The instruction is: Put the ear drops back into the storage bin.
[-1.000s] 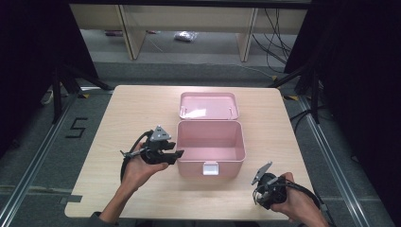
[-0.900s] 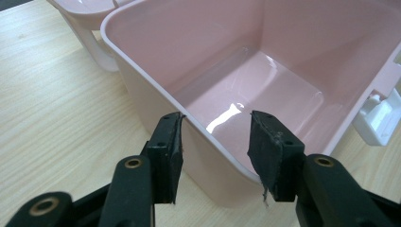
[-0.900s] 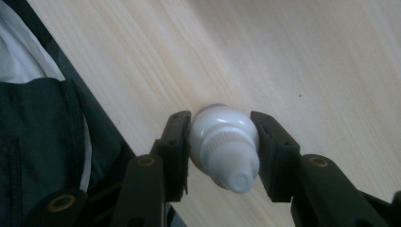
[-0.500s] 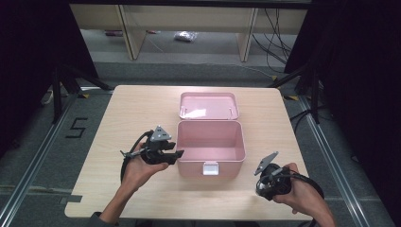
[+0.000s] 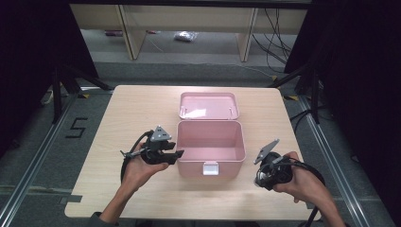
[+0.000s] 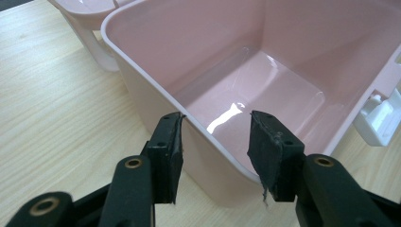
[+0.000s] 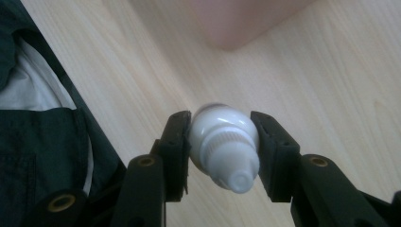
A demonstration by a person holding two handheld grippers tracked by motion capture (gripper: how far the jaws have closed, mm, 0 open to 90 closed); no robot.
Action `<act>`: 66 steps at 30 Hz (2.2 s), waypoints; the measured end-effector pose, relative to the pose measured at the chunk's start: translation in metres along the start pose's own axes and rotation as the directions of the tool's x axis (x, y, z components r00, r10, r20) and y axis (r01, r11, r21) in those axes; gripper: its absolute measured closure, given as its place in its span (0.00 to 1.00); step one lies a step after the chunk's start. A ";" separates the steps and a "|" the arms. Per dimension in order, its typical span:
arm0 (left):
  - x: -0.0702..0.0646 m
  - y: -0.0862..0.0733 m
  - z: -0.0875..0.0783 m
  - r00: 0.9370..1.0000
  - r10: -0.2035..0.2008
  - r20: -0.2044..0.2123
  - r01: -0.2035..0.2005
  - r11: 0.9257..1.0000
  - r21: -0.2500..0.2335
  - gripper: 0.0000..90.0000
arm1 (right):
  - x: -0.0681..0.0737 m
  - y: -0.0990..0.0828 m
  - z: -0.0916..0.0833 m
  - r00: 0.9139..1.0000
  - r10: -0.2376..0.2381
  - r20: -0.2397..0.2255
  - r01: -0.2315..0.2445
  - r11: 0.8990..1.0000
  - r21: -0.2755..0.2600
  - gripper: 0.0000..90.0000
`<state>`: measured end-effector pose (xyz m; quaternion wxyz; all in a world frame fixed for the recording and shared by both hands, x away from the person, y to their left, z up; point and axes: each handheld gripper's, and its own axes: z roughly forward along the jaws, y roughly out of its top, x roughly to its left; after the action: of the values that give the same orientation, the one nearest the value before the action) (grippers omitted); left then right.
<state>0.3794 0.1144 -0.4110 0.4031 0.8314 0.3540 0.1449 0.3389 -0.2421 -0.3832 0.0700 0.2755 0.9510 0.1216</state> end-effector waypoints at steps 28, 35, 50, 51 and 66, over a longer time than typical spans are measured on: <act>-0.001 0.000 0.000 1.000 0.001 -0.003 -0.001 1.000 0.002 0.61 | -0.014 0.037 -0.045 0.999 -0.026 -0.043 0.025 0.999 -0.033 0.67; -0.001 0.000 0.000 1.000 0.003 -0.004 -0.003 1.000 0.005 0.61 | -0.017 0.049 -0.058 0.998 -0.046 -0.047 0.043 0.998 -0.050 0.67; -0.001 0.001 0.000 1.000 0.002 -0.004 -0.002 1.000 0.005 0.61 | -0.022 0.080 -0.063 0.996 -0.066 -0.052 0.063 0.997 -0.054 0.67; -0.001 0.000 0.000 1.000 0.003 -0.004 -0.003 1.000 0.003 0.61 | -0.022 0.082 -0.062 0.997 -0.055 -0.056 0.053 0.997 -0.051 0.67; -0.001 0.000 0.000 1.000 0.006 -0.004 -0.006 1.000 0.003 0.61 | -0.028 0.110 -0.044 0.996 -0.056 -0.066 0.055 0.998 -0.015 0.67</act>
<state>0.3790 0.1136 -0.4106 0.4006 0.8328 0.3527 0.1471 0.4096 -0.1759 -0.3099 0.0434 0.2443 0.9593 0.1350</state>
